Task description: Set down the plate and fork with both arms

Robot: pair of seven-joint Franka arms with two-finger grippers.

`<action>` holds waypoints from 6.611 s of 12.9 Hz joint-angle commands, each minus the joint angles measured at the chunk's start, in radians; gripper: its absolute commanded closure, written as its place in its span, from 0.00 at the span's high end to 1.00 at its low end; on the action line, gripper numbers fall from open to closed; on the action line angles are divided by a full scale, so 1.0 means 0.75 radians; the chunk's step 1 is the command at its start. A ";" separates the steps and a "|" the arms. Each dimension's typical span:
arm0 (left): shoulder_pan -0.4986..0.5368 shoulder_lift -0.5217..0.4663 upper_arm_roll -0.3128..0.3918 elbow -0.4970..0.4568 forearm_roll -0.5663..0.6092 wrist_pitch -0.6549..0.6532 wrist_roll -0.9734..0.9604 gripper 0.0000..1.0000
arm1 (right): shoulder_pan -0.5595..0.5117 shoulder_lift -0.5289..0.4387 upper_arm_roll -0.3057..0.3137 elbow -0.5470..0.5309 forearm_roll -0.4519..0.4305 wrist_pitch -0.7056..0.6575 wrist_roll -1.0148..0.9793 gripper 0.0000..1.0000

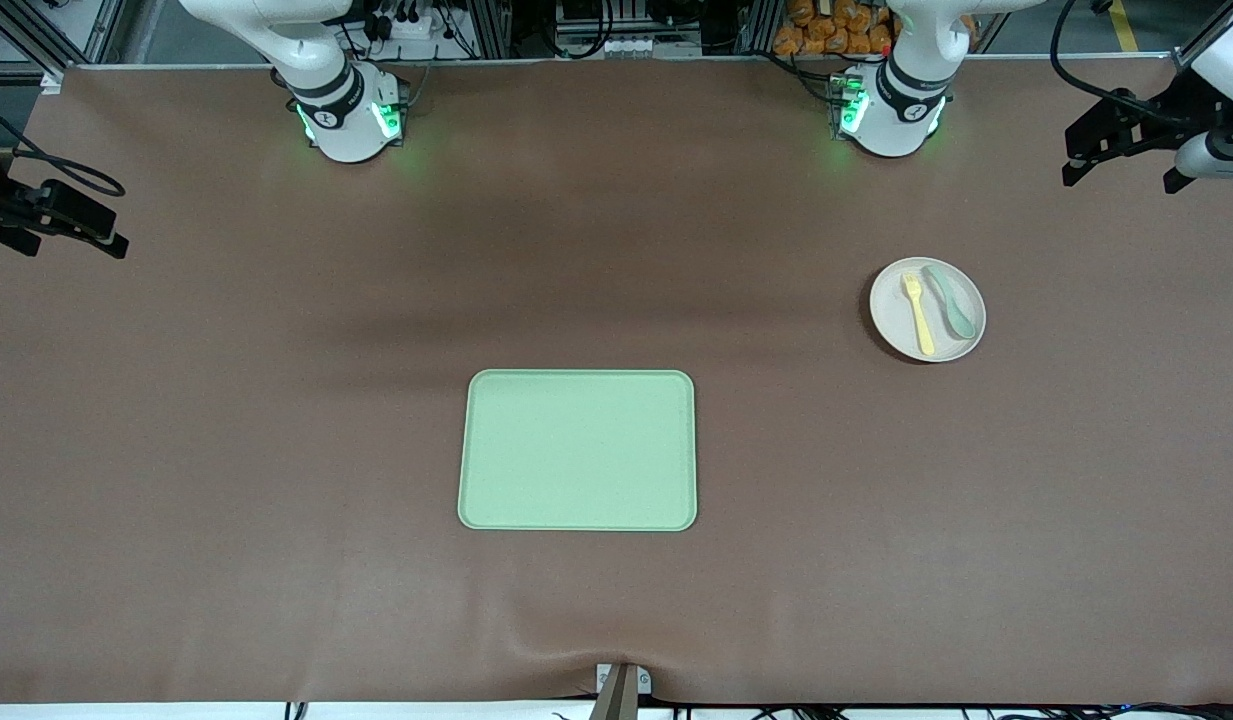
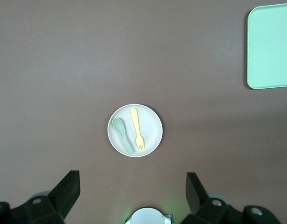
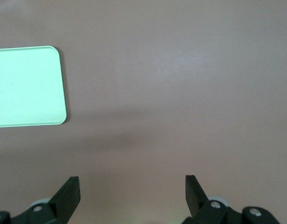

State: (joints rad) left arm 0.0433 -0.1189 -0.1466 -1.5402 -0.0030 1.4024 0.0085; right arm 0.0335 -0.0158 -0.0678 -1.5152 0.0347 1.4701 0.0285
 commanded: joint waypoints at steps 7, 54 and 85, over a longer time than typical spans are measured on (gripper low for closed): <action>0.014 -0.028 -0.005 -0.018 -0.023 -0.029 0.013 1.00 | -0.024 -0.010 0.017 -0.011 0.017 -0.003 -0.015 1.00; 0.495 0.633 0.003 -0.984 0.278 1.032 0.013 1.00 | -0.026 -0.010 0.015 -0.013 0.017 -0.007 -0.017 1.00; 0.411 0.604 -0.099 -0.765 0.231 0.861 -0.001 0.00 | -0.030 -0.010 0.015 -0.013 0.019 -0.013 -0.015 1.00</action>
State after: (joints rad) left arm 0.3500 0.3456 -0.1927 -2.1754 0.1843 2.1057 0.0379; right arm 0.0287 -0.0158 -0.0675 -1.5159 0.0347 1.4625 0.0284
